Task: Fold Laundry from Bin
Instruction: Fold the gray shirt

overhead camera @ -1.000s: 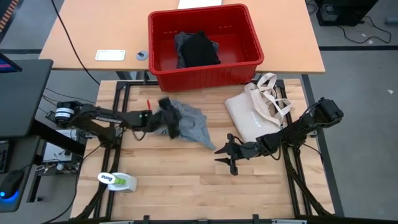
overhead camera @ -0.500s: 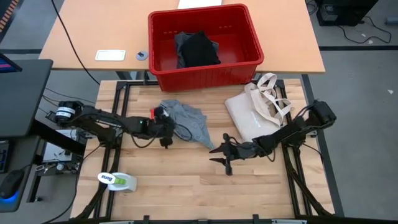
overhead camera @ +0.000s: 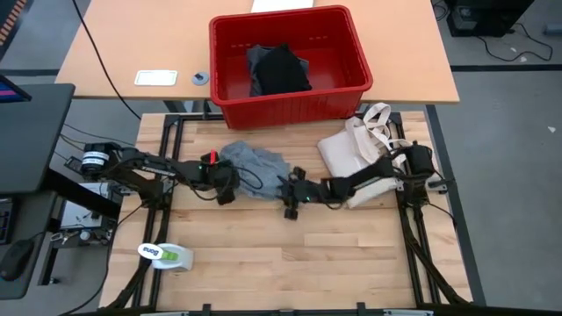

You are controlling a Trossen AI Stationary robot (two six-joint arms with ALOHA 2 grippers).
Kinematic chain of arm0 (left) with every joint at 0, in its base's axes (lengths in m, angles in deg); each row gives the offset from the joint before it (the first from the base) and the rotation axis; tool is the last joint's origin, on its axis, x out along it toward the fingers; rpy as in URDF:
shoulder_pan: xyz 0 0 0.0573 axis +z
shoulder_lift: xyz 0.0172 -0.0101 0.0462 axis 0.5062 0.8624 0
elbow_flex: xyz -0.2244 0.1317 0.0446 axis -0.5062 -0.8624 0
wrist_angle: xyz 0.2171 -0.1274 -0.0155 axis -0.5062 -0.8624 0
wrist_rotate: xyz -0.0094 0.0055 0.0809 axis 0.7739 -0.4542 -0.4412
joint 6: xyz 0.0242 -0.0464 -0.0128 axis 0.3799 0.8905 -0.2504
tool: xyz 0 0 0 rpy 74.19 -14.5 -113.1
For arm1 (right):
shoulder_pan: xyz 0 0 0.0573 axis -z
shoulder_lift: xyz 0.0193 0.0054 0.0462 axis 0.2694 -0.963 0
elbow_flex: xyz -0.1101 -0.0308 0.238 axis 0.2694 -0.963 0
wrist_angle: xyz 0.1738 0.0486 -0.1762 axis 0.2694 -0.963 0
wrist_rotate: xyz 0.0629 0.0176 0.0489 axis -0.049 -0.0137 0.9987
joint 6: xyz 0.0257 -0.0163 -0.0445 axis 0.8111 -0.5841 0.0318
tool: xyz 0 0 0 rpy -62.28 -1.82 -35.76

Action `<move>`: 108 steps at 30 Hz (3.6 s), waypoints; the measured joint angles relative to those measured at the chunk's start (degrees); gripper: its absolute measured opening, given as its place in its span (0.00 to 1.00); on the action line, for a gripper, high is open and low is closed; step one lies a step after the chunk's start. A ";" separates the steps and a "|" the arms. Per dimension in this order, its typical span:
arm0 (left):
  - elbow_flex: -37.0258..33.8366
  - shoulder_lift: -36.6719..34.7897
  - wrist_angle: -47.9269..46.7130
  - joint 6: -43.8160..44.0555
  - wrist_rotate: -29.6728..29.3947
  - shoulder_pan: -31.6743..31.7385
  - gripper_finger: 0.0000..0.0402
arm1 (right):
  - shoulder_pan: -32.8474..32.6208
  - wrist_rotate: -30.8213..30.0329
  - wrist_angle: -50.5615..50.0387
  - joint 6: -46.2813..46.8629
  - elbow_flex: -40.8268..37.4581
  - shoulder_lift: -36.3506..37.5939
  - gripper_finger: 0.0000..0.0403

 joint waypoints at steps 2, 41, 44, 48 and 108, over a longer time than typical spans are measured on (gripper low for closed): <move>-0.80 0.08 -0.47 1.52 -0.67 -0.88 0.45 | 1.98 -1.83 -1.50 0.92 0.50 0.01 0.38; -1.90 0.26 35.50 -2.81 4.23 -25.39 0.45 | -10.81 16.47 -8.79 -4.06 -0.04 6.68 0.38; -1.90 0.25 35.06 0.52 1.19 -24.77 0.45 | -11.35 16.44 -8.23 -1.58 -0.81 6.68 0.38; -1.86 0.19 32.96 7.80 0.31 -21.65 0.45 | -10.33 12.61 -7.79 1.70 -2.84 6.68 0.38; -1.82 0.16 65.58 -39.82 -32.56 -26.02 0.45 | -4.42 45.35 -32.95 -10.05 21.92 -11.08 0.38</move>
